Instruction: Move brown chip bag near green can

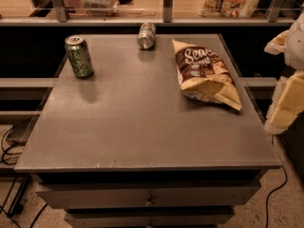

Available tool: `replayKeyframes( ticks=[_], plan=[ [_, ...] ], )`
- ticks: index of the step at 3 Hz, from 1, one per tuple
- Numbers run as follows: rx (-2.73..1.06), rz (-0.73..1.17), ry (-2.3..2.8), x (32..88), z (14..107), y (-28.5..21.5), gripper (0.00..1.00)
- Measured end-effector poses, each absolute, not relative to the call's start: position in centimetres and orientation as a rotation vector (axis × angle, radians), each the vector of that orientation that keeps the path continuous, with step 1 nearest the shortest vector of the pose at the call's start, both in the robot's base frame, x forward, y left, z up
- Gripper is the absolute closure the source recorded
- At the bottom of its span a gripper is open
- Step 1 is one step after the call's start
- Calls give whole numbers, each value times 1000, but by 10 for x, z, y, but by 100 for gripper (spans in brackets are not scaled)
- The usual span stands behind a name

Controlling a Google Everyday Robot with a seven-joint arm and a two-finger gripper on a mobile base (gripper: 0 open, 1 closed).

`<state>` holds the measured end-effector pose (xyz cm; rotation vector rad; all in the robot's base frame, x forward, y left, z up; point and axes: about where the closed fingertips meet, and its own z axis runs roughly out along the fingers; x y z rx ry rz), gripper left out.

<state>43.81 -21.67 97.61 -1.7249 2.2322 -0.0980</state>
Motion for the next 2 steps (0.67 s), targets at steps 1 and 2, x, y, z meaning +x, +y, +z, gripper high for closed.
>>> replayKeyframes(
  ticks=[1, 2],
  plan=[
    [-1725, -98, 2232, 438, 976, -217, 0],
    [-1725, -98, 2232, 438, 976, -217, 0]
  ],
)
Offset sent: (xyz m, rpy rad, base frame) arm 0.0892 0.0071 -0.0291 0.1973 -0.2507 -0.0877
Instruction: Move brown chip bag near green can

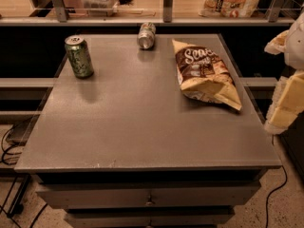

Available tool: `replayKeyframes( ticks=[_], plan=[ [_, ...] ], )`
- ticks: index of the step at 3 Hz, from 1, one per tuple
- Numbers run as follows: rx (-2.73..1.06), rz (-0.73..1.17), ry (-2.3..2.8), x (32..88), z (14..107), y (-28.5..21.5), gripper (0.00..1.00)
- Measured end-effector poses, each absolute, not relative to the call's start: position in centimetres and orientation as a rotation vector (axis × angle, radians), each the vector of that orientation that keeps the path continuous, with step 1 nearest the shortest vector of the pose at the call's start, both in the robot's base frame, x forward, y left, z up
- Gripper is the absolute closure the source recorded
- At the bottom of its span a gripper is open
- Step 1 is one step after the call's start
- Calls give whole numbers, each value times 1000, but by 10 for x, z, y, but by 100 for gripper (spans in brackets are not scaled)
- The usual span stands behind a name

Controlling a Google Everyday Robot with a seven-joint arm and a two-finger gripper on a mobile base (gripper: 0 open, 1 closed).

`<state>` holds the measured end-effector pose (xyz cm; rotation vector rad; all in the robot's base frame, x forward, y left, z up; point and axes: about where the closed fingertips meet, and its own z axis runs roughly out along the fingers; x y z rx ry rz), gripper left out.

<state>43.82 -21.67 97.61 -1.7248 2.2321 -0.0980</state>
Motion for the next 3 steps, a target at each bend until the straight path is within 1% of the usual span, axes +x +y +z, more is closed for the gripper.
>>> replayKeyframes(
  ticks=[1, 2, 3],
  plan=[
    [-1657, -103, 2193, 458, 970, -214, 0],
    [-1599, -157, 2126, 478, 982, -210, 0],
    [-1599, -157, 2126, 478, 982, -210, 0]
  ],
)
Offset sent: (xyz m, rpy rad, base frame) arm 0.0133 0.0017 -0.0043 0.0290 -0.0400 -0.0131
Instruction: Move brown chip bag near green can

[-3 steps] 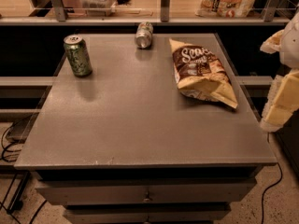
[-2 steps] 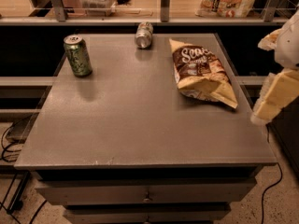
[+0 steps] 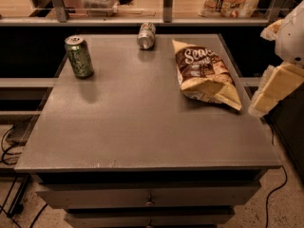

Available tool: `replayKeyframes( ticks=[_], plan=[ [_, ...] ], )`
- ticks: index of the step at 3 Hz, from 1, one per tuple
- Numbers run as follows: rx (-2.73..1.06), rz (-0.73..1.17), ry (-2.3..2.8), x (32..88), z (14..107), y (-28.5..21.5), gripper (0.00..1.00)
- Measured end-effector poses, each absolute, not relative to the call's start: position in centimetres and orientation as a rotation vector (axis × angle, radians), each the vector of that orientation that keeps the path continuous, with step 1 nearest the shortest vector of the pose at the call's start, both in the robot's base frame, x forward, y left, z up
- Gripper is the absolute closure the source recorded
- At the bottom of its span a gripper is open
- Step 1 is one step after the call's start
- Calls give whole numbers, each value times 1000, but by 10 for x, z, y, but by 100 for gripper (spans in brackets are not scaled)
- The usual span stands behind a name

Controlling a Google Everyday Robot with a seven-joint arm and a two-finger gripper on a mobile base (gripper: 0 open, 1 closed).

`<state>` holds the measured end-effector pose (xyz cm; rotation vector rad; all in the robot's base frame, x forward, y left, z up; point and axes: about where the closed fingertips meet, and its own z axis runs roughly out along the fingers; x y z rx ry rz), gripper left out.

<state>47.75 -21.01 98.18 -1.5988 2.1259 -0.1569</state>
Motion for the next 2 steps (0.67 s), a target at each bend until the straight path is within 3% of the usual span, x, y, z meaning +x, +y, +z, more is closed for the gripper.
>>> replayKeyframes(
  ticks=[2],
  plan=[
    [-1414, -56, 2142, 524, 933, -200, 0]
  ],
)
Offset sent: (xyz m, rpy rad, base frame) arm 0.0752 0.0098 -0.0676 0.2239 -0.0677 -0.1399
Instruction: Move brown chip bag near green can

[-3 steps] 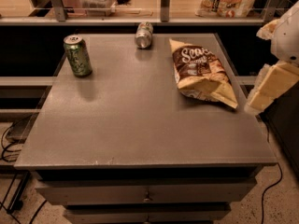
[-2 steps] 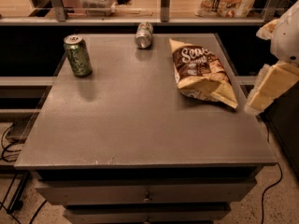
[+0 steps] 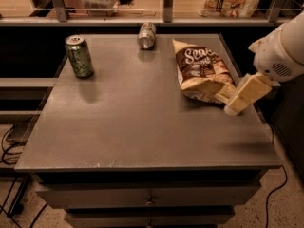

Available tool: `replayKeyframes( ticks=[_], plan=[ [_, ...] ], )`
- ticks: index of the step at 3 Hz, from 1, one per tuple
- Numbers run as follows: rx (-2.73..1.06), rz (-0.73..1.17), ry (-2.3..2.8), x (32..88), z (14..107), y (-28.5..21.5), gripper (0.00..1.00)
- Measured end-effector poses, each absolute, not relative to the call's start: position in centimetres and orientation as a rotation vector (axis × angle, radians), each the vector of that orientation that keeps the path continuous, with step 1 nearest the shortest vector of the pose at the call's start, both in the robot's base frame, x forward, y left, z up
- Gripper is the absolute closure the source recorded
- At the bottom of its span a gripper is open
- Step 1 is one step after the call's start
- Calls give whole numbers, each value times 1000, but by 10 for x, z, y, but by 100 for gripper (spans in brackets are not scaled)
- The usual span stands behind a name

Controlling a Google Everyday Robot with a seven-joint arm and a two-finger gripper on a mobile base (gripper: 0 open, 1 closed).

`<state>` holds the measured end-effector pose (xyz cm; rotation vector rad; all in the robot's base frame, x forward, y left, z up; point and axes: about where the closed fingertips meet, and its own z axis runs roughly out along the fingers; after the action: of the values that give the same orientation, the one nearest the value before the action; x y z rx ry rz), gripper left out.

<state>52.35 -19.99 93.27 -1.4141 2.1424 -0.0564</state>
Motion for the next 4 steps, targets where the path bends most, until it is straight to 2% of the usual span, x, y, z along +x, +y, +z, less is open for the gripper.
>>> replayKeyframes(
  ticks=[2, 3, 4],
  plan=[
    [-1327, -36, 2171, 570, 889, -192, 0],
    [-1300, -1, 2204, 585, 868, -187, 18],
    [-1292, 28, 2204, 596, 864, -179, 42]
  ],
)
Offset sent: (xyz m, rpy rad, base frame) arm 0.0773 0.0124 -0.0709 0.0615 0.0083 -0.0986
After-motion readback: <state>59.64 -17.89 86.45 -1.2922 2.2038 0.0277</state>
